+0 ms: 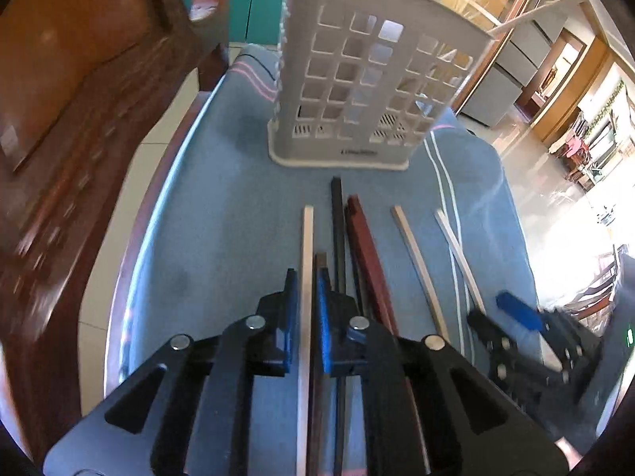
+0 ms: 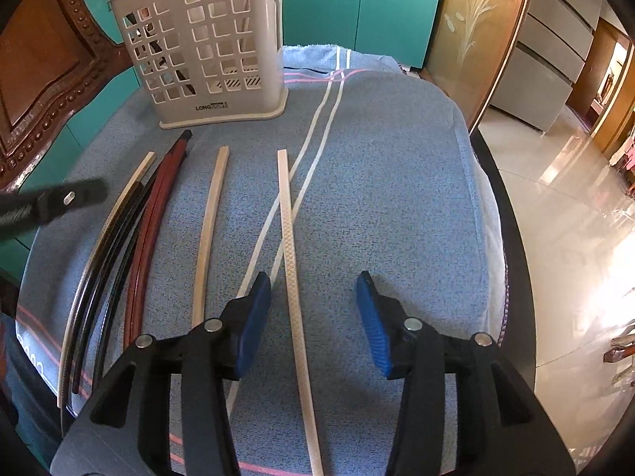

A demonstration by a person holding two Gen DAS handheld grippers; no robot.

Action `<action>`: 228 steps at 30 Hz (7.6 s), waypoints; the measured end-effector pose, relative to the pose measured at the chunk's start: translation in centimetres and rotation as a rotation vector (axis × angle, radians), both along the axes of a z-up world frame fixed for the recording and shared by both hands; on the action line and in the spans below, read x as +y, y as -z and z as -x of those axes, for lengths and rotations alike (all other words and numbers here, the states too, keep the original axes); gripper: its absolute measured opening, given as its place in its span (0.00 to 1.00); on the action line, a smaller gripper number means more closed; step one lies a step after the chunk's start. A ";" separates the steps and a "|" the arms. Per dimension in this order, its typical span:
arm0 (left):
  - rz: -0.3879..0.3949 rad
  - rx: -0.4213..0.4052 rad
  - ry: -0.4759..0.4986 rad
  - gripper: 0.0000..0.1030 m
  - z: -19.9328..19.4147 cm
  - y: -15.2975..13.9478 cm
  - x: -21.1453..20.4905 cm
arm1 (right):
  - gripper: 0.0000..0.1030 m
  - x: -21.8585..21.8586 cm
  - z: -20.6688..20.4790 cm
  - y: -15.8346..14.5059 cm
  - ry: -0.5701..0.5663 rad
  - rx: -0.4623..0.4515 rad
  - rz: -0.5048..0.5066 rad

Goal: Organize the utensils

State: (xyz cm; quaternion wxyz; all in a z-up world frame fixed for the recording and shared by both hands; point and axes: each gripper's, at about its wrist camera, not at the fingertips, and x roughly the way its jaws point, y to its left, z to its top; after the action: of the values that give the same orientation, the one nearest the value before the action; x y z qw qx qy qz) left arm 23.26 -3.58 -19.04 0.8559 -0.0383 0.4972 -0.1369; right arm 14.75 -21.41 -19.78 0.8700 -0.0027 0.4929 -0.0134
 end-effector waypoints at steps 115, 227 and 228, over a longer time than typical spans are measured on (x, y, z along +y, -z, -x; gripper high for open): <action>-0.058 -0.133 -0.020 0.46 11.1 0.0 -1.0 | 0.08 2.5 0.7 -0.1 -0.011 0.035 -0.046; -0.179 -0.057 -0.024 0.25 2.4 2.3 -1.8 | 0.38 0.2 0.7 0.0 0.004 0.026 0.008; -0.175 -0.053 -0.023 0.25 2.5 2.3 -1.8 | 0.38 0.1 0.2 0.0 0.004 0.031 0.011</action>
State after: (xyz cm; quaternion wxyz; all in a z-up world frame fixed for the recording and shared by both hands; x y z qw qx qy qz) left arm 20.80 -5.33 -21.34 0.8703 0.0348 0.4840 -0.0842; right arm 14.58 -21.29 -19.75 0.8622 -0.0067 0.5063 -0.0180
